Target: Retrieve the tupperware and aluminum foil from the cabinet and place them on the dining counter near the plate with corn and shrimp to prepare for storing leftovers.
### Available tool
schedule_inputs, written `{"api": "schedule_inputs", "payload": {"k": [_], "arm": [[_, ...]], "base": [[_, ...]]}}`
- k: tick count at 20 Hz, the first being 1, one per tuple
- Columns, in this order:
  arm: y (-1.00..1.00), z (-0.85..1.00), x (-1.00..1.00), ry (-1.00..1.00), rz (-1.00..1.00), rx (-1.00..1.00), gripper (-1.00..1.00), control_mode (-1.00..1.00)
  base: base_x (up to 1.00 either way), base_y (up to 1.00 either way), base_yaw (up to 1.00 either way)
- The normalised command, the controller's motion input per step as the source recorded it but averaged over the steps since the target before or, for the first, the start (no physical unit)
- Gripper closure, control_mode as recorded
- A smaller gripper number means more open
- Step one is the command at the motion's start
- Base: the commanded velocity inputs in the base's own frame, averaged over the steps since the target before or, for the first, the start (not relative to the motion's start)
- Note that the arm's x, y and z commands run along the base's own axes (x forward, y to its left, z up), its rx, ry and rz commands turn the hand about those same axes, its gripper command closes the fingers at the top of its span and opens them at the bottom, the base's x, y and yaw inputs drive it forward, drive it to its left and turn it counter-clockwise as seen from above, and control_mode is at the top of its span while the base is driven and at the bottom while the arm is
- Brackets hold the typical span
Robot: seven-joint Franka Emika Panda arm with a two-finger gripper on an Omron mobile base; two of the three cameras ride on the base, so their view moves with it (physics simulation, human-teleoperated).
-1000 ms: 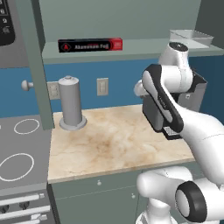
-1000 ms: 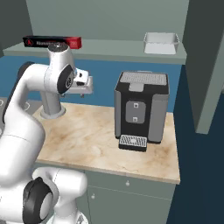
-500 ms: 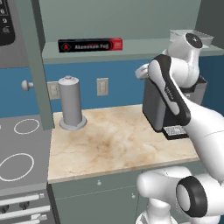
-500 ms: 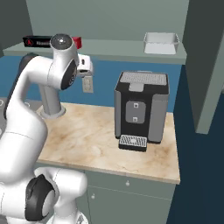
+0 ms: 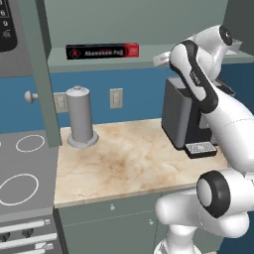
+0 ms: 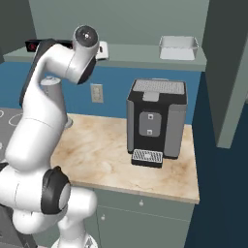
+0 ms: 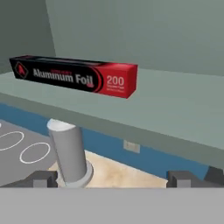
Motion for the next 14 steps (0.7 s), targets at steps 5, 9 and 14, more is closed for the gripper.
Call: {"api": "schedule_inputs", "payload": {"k": [5,9,14], "arm": [[0.0,0.14,0.51,-0.01,0.09,0.0,-1.0,-1.0],[0.01,0.0,0.33,0.0,0.01,0.0,-1.0,-1.0],[0.18,0.0,0.51,0.0,0.05,0.0,-1.0,-1.0]], "base": [[0.0,0.0,0.0],[0.0,0.0,0.0],[0.0,0.0,0.0]]}}
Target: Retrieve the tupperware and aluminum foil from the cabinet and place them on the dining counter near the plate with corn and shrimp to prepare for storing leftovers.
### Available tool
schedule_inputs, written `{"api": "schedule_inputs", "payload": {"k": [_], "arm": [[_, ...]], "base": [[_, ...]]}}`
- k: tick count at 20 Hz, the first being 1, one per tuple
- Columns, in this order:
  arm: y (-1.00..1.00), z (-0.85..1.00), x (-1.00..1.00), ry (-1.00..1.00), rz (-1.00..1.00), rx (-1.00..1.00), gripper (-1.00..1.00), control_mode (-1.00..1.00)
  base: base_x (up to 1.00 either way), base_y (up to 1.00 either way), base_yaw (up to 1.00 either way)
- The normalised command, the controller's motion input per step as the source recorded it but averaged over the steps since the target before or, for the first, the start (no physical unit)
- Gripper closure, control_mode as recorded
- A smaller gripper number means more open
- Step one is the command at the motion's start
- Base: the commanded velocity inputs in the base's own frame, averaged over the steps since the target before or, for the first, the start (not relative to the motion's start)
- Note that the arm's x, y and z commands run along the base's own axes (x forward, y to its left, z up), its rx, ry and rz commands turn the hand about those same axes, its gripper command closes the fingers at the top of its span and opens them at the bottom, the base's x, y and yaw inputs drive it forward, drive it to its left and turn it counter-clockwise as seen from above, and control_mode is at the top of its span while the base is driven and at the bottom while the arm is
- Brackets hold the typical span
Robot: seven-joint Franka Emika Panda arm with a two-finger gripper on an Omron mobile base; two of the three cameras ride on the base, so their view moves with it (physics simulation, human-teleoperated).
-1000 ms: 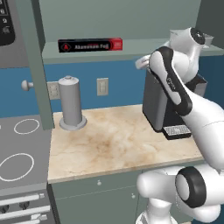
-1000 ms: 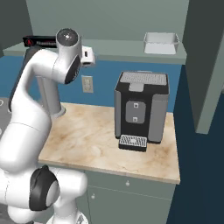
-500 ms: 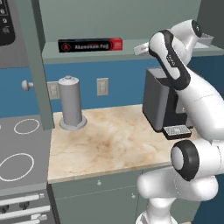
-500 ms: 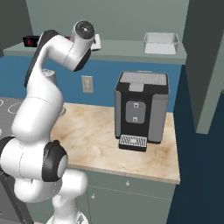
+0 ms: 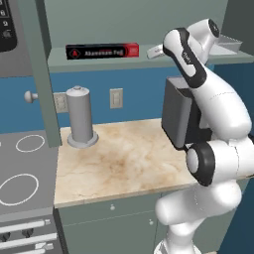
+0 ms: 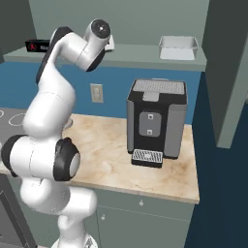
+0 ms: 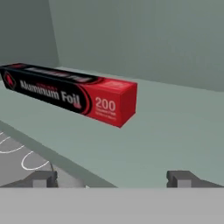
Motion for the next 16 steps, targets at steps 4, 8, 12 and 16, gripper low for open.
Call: {"api": "schedule_inputs", "payload": {"k": [4,8,12,16], "arm": [[0.19,0.0,0.54,0.0,0.06,0.0,-1.0,-1.0],[0.11,0.0,0.61,0.0,0.1,0.0,-1.0,-1.0],[0.09,0.0,0.61,0.0,0.14,0.0,-1.0,-1.0],[0.04,0.0,0.58,0.01,0.17,0.0,-1.0,-1.0]], "base": [[0.0,0.0,0.0],[0.0,0.0,0.0],[0.0,0.0,0.0],[0.0,0.0,0.0]]}}
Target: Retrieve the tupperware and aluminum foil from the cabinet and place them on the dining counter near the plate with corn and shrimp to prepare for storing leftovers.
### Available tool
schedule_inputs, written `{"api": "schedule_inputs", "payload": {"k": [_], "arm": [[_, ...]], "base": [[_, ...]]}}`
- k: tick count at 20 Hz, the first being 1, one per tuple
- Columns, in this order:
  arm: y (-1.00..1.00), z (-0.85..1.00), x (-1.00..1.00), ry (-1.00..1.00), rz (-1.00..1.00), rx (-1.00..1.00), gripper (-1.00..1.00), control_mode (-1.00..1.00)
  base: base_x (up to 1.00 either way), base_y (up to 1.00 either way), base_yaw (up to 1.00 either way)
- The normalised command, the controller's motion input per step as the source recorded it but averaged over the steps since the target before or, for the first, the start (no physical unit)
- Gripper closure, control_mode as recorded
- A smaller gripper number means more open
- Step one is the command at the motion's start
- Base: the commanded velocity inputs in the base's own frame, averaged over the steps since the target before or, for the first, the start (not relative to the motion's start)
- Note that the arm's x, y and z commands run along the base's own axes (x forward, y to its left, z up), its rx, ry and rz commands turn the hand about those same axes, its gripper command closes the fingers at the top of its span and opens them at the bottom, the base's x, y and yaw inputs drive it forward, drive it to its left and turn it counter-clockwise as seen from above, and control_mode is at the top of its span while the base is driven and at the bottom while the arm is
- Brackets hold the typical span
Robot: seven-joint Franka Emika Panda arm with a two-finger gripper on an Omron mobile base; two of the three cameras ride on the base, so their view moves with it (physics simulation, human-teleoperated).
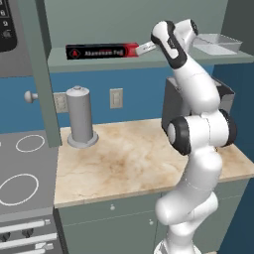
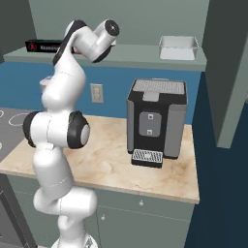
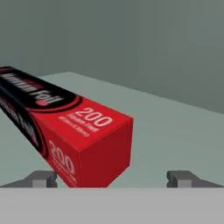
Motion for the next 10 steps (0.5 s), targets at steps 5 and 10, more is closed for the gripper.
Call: {"api": "schedule_inputs", "payload": {"k": [5,10], "arm": [[0.04,0.0,0.47,0.05,0.2,0.0,-1.0,-1.0],[0.3,0.0,0.29,0.01,0.2,0.0,-1.0,-1.0]], "base": [[0.0,0.0,0.0],[0.0,0.0,0.0]]}}
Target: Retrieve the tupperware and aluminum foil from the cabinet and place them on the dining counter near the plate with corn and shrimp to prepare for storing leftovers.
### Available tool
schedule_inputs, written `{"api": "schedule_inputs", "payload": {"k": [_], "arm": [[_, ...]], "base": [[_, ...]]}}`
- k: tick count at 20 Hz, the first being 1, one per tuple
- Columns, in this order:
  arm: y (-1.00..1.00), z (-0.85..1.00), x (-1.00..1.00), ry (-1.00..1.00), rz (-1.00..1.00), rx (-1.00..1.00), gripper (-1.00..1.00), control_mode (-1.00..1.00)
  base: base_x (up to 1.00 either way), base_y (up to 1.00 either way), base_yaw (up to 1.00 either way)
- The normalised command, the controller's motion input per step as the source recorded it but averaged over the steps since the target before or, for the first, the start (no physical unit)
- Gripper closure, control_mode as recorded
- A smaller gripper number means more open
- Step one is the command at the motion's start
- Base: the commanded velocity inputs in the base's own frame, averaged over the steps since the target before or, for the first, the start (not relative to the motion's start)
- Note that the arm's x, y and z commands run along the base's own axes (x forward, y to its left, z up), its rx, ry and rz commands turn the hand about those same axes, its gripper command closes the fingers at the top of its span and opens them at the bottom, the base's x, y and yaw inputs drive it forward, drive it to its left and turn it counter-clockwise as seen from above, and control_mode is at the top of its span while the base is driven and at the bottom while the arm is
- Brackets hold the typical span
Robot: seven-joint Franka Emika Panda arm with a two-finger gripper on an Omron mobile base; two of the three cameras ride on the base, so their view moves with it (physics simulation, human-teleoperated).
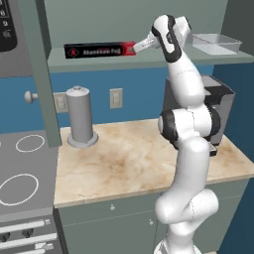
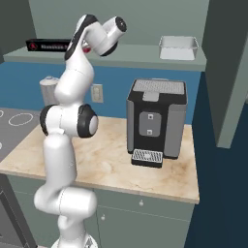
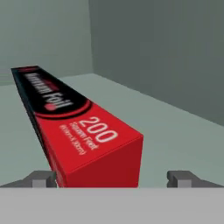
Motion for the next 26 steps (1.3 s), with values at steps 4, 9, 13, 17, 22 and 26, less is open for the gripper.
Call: {"api": "schedule_inputs", "payload": {"k": [4,9,13,17,22,26], "arm": [[0.55,-0.12,0.01,0.0,0.21,0.0,-1.0,-1.0],[0.53,-0.54,-0.07,0.0,0.12,0.0,1.0,-1.0],[-0.05,-0.37,-0.7,-0.15,-0.04,0.02,1.0,-1.0],[-0.39,-0.59,-1.0,-0.33,-0.32,0.28,1.0,-1.0],[0.08,-0.84,-1.0,-0.32,-0.4,0.3,1.0,-1.0],[0.2,-0.05,-1.0,-0.03,-0.09,0.21,1.0,-1.0]], "base": [[0.0,0.0,0.0],[0.0,0.0,0.0],[0.0,0.0,0.0],[0.0,0.0,0.0],[0.0,0.0,0.0],[0.0,0.0,0.0]]}}
